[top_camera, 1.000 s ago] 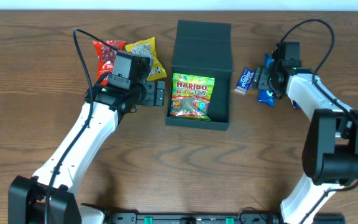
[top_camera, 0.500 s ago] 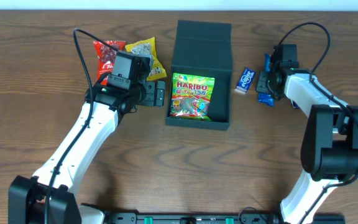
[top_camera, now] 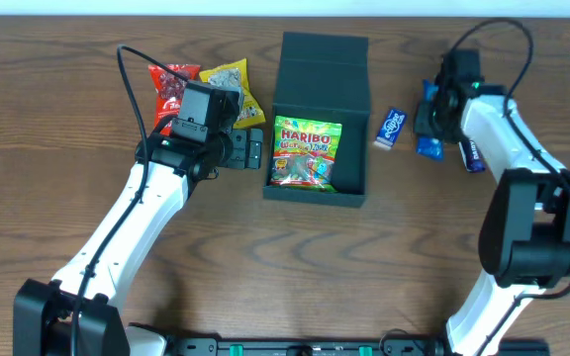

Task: Pack container
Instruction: 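Lower the Oreo pack into the box beside the Haribo bag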

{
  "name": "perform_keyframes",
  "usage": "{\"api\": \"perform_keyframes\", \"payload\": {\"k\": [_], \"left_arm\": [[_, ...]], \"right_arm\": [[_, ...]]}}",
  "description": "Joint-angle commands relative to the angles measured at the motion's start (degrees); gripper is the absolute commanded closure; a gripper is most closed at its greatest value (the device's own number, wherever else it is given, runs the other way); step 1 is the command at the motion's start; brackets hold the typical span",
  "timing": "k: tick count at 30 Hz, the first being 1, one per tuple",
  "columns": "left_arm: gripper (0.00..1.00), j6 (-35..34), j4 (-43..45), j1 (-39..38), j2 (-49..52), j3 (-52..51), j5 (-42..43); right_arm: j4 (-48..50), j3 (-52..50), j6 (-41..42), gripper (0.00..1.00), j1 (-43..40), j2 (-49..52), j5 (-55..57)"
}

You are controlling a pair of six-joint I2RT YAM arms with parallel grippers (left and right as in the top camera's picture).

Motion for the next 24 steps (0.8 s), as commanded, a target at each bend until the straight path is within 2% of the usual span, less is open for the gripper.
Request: {"api": "perform_keyframes", "payload": {"k": [1, 4, 8, 14, 24], "left_arm": [[0.05, 1.01, 0.0, 0.22, 0.11, 1.03, 0.2], [0.05, 1.01, 0.0, 0.22, 0.11, 1.03, 0.2], [0.05, 1.01, -0.31, 0.22, 0.11, 1.03, 0.2], [0.05, 0.98, -0.63, 0.22, 0.11, 1.03, 0.2], [0.05, 0.98, -0.63, 0.22, 0.11, 1.03, 0.2]], "right_arm": [[-3.78, 7.04, -0.17, 0.92, -0.04, -3.82, -0.15], [-8.22, 11.15, -0.17, 0.95, 1.27, -6.4, -3.21], [-10.45, 11.5, -0.07, 0.99, 5.66, -9.94, -10.27], [-15.98, 10.32, 10.6, 0.99, 16.72, -10.14, -10.43], [-17.25, 1.31, 28.55, 0.98, 29.11, -10.14, 1.73]]}}
